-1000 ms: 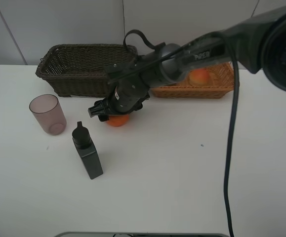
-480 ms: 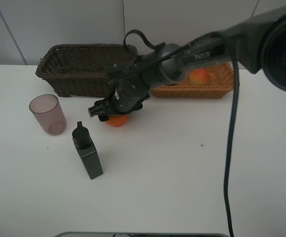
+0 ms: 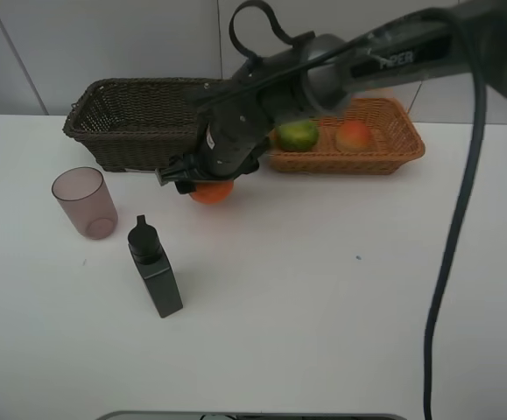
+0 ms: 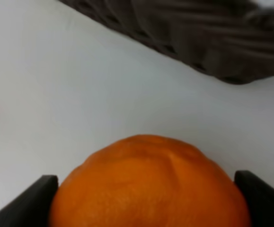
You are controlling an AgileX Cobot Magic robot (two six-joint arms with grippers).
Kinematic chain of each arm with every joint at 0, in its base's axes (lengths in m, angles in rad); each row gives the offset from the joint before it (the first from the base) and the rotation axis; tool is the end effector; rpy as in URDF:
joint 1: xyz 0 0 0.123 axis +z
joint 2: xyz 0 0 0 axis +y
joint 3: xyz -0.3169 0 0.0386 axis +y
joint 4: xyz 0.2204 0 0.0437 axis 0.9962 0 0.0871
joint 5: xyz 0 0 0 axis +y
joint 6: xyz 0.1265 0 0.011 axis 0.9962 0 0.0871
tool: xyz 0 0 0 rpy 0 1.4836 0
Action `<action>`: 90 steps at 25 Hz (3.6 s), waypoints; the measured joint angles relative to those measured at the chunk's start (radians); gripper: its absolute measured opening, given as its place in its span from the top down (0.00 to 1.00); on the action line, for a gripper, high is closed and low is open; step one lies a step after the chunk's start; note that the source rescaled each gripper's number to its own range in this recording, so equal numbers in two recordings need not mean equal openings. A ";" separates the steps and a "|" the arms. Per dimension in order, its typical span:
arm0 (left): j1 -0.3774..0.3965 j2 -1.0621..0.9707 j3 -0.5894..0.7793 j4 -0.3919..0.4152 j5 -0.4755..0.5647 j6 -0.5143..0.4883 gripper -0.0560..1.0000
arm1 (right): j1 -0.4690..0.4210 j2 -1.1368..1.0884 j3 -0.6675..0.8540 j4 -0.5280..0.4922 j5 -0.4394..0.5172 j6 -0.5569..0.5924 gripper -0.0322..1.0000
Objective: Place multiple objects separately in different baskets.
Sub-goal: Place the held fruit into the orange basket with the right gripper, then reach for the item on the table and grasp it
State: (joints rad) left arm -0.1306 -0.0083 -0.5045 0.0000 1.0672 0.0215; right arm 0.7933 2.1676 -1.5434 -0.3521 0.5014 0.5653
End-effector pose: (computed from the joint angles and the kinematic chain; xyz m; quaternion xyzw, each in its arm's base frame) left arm -0.0330 0.0043 0.2479 0.0647 0.8491 -0.0286 0.5234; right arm 0.3522 0.3278 0.1639 -0.2333 0.9294 0.0681 0.2779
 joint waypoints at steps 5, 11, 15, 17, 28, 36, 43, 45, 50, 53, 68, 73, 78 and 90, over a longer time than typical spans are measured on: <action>0.000 0.000 0.000 0.000 0.000 0.000 0.04 | -0.022 -0.084 0.000 0.152 0.116 -0.164 0.37; 0.000 0.000 0.000 0.000 0.000 0.000 0.04 | -0.102 -0.133 0.000 0.320 0.232 -0.287 0.37; 0.000 0.000 0.000 0.000 0.000 0.000 0.04 | -0.180 -0.143 0.000 0.352 0.297 -0.315 0.37; 0.000 0.000 0.000 0.000 0.000 0.000 0.04 | -0.224 -0.155 0.000 0.352 0.314 -0.327 0.37; 0.000 0.000 0.000 0.000 0.000 0.000 0.04 | -0.447 -0.200 0.000 0.301 0.280 -0.366 0.37; 0.000 0.000 0.000 0.000 0.000 0.000 0.04 | -0.533 -0.196 0.000 0.255 0.075 -0.372 0.37; 0.000 0.000 0.000 0.000 0.000 0.000 0.04 | -0.536 -0.117 0.000 0.256 -0.144 -0.372 0.37; 0.000 0.000 0.000 0.000 0.000 0.000 0.04 | -0.536 -0.090 0.000 0.256 -0.187 -0.372 0.37; 0.000 0.000 0.000 0.000 0.000 0.000 0.04 | -0.536 -0.034 0.000 0.256 -0.231 -0.372 0.37; 0.000 0.000 0.000 0.000 0.000 0.000 0.04 | -0.536 -0.020 0.000 0.256 -0.247 -0.372 0.37; 0.000 0.000 0.000 0.000 0.000 0.000 0.04 | -0.535 -0.012 0.000 0.256 -0.261 -0.372 0.01; 0.000 0.000 0.000 0.000 0.000 0.000 0.04 | -0.535 -0.063 0.000 0.256 -0.221 -0.372 0.00; 0.000 0.000 0.000 0.000 0.000 0.000 0.04 | -0.529 -0.152 0.000 0.265 0.022 -0.372 0.00; 0.000 0.000 0.000 0.000 0.000 0.000 0.04 | -0.720 -0.667 0.367 0.301 0.391 -0.444 0.00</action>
State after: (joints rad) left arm -0.1306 -0.0083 -0.5045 0.0000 1.0672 0.0215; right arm 0.0734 1.5006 -1.1762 -0.0515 0.8923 0.1214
